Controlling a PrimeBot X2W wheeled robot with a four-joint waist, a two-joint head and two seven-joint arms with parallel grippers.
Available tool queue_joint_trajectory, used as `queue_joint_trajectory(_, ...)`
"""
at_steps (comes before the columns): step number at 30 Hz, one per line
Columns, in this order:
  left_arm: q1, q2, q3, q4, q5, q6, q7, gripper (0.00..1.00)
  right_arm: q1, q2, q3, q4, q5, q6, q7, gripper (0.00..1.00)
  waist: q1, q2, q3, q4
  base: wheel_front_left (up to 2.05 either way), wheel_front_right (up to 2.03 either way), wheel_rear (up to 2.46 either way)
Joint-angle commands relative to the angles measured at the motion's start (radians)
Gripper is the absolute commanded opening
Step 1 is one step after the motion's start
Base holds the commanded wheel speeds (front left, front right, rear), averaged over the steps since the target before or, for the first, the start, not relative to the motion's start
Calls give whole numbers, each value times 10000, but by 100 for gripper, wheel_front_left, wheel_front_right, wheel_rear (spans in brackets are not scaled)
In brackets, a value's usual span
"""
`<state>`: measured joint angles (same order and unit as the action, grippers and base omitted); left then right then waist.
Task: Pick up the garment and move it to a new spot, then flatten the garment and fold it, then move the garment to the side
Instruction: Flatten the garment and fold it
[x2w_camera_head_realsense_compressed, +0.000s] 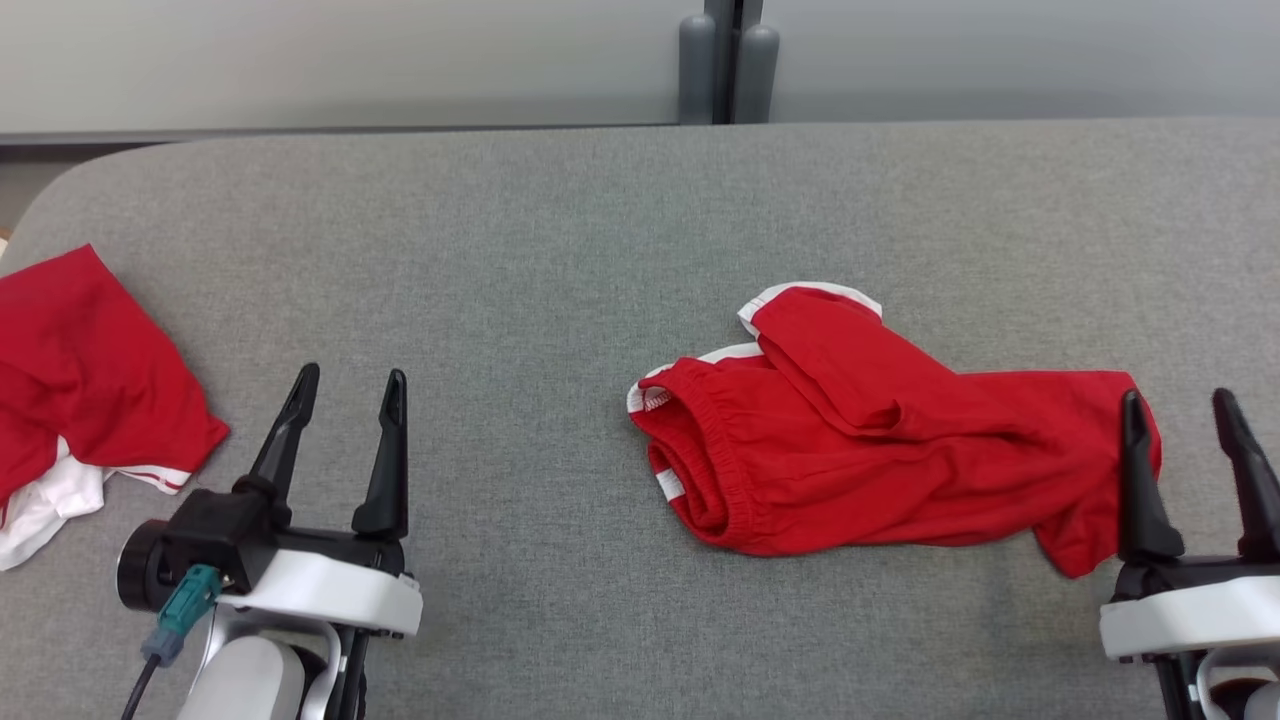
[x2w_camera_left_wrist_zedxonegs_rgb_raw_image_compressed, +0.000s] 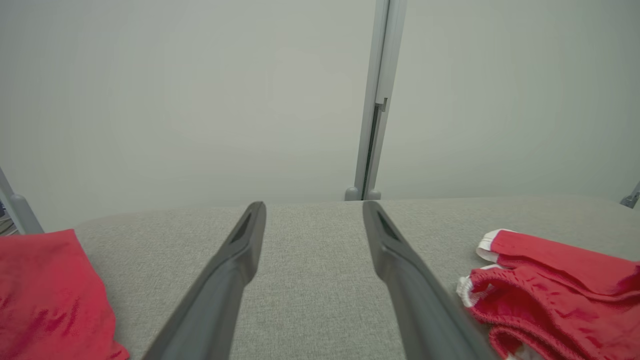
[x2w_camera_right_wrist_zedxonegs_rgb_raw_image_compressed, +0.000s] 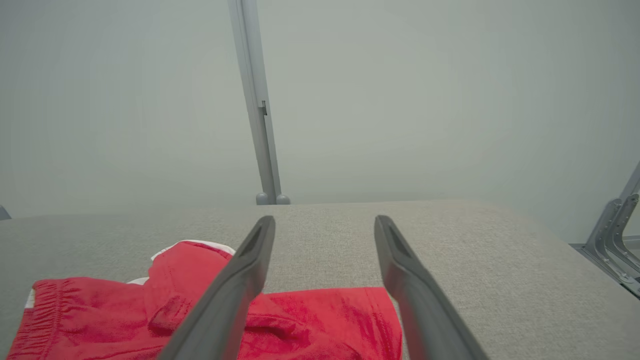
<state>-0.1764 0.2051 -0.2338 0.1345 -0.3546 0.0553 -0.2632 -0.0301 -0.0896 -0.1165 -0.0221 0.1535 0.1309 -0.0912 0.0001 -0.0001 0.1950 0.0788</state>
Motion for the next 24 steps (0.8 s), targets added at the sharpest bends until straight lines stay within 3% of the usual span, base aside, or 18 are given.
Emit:
queue_joint_trajectory(1, 125, 25, 48, -7, 54, 44, -18, 100, 170, -85, 72, -138, -87, -3, 94, 100, -1, 0, -167, -31, 0, 0, 0)
queue_joint_trajectory(11, 690, 52, -86, 121, 28, 113, 36, 100, 952, 21, 523, -1092, -15, -3, 910, 100, -1, 0, -766, -30, 0, 0, 0)
queue_joint_trajectory(24, 542, -146, -456, 170, -170, 52, 599, 100, 1017, 150, 503, -1224, -55, -3, 1231, 100, -1, 0, -750, -84, 0, 0, 0)
